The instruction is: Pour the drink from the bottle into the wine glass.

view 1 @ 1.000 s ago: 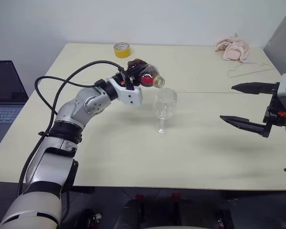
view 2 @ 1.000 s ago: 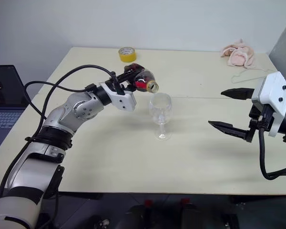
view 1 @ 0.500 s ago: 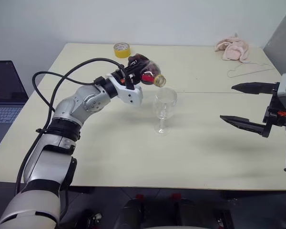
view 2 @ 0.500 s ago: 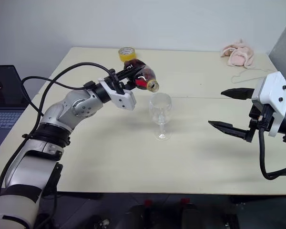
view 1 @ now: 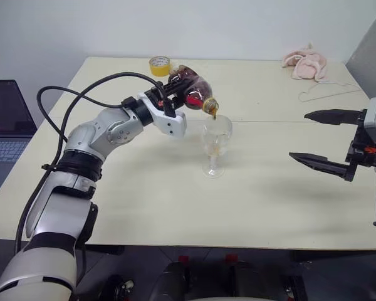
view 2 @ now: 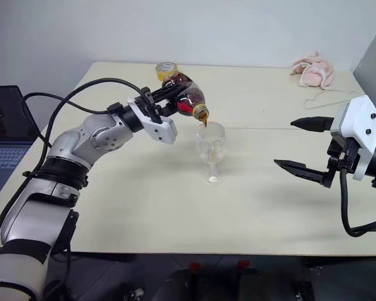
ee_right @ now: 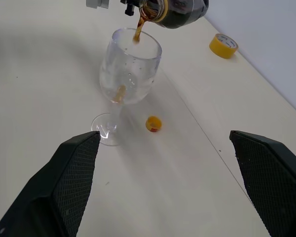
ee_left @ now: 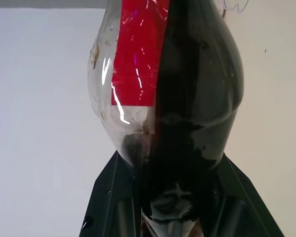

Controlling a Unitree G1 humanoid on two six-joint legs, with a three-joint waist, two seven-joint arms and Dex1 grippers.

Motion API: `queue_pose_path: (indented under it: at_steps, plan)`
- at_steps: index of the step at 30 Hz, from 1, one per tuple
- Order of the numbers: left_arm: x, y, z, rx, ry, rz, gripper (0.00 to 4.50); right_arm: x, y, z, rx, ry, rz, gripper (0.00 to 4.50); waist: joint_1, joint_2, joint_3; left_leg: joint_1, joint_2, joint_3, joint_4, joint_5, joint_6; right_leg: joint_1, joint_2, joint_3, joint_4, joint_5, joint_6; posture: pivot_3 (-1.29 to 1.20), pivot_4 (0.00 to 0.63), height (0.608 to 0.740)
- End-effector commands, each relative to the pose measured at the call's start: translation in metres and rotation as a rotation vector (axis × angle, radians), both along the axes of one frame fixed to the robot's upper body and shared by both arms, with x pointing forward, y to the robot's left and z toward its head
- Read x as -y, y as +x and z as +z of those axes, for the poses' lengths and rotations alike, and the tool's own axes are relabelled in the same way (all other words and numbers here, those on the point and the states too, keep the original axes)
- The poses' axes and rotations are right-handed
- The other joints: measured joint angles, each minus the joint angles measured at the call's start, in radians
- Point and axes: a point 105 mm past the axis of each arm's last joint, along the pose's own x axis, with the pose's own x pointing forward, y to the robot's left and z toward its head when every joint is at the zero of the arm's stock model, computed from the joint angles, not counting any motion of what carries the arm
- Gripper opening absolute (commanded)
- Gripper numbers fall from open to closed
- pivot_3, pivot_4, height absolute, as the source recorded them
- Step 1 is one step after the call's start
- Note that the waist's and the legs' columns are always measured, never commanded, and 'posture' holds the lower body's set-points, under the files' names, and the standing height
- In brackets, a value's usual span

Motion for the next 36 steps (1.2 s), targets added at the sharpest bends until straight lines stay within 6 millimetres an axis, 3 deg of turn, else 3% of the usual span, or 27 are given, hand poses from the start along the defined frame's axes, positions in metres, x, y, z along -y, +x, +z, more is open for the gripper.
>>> queue_pose_path:
  at_steps: [1, 36]
  plan:
    - [0.0004, -0.0051, 0.0259, 0.087, -0.018, -0.021, 1.1, 0.0005, -0.0013, 0.0079, 0.048, -0.009, -0.007, 4.5, 0.0, 0.0, 0.0, 0.0, 0.0, 0.0, 0.0, 0.0, 0.0, 0.0, 0.0, 0.0, 0.0, 0.0, 0.0, 0.0, 0.15, 0.74]
    - [-0.0072, -0.0024, 0.0291, 0.115, 0.056, -0.012, 1.1, -0.0006, 0.0001, 0.0052, 0.046, -0.007, -0.01, 4.5, -0.013, 0.0, 0.0, 0.0, 0.0, 0.0, 0.0, 0.0, 0.0, 0.0, 0.0, -0.001, 0.001, 0.0, 0.0, 0.0, 0.15, 0.74]
